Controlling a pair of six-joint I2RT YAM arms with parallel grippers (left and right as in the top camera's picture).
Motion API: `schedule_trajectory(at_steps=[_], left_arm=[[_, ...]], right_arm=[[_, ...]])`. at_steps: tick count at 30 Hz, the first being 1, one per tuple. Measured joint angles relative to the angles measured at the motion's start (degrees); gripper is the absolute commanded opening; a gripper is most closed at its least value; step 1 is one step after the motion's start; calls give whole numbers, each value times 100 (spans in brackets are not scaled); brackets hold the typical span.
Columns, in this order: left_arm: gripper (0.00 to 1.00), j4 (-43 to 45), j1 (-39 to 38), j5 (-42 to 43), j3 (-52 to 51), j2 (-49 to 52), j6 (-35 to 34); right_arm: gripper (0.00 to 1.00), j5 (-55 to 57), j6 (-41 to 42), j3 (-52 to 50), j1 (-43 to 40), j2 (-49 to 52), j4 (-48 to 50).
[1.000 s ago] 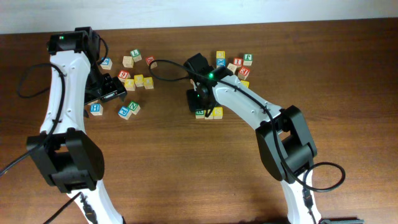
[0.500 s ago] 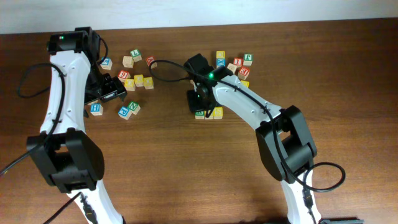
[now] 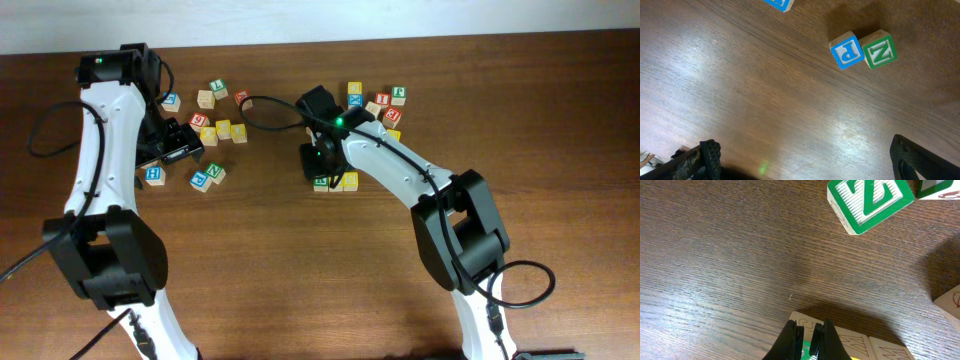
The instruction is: Spell out RSS
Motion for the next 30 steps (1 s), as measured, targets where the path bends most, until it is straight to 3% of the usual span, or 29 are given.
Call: schedule_trajectory(at_steps=[7,10,12,14,16,25,30], left_arm=[[98,9,0,4,0,0,37],[85,39,0,94,0,0,151],[66,83,-2,247,0,0,271],[42,197,-37,503,0,0,555],[27,326,-146,750,0,0,723],[0,1093,-1167,1235,-2,11,726],[0,1209,-1631,1292,0,343,551]], right_arm=[[4,-2,-2,730,-66,76,-713],[4,-4,-2,1436,-291,96,-1394],[4,-2,-4,1934,-516,96,-1928],[4,0,-2,2455,-824,96,-2570],[5,0,-2,2800,-1137,96,-3112],[4,22,-247,2761,-1974,96,-4181],[4,20,-282,2288,-1978,96,-4019]])
